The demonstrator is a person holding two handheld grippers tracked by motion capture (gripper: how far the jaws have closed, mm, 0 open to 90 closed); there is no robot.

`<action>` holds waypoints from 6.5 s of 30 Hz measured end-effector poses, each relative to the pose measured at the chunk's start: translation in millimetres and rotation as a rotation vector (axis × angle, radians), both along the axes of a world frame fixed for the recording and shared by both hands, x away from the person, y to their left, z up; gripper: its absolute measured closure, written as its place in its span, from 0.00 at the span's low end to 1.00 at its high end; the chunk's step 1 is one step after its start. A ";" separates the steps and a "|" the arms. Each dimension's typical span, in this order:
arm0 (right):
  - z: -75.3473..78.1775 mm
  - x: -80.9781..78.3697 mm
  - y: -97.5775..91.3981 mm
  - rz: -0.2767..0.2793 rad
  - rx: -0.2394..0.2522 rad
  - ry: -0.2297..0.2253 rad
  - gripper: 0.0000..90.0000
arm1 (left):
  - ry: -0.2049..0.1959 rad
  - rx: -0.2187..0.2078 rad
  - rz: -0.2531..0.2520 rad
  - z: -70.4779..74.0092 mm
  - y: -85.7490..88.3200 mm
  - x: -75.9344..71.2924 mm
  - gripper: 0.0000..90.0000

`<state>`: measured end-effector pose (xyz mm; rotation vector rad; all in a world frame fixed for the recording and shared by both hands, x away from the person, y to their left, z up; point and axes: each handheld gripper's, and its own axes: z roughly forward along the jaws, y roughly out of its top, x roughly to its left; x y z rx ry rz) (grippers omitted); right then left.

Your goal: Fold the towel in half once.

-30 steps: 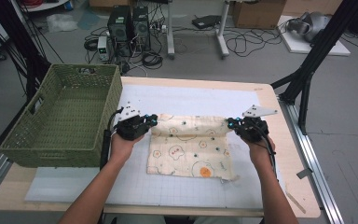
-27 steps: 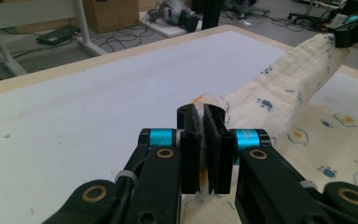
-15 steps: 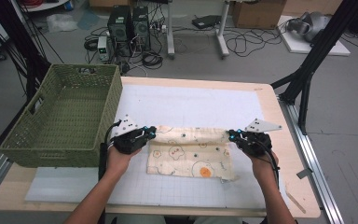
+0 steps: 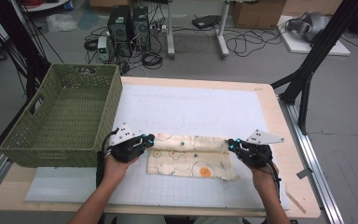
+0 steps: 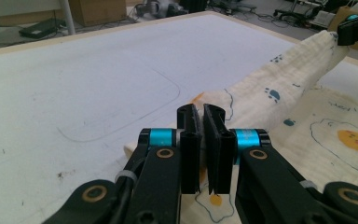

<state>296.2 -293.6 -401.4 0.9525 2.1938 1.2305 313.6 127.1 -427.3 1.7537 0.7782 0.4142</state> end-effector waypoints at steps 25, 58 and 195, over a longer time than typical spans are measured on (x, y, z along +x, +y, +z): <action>-20.1 -27.9 -3.0 0.034 0.026 0.028 0.96 | 0.059 0.012 -0.039 -15.4 6.7 -15.4 0.93; -23.4 -18.8 -10.9 -0.082 0.038 0.029 0.55 | 0.089 -0.046 0.048 -8.5 17.4 -4.1 0.55; -41.4 -2.8 -1.8 -0.111 -0.169 0.138 0.54 | 0.050 -0.032 0.101 1.1 5.7 19.6 0.39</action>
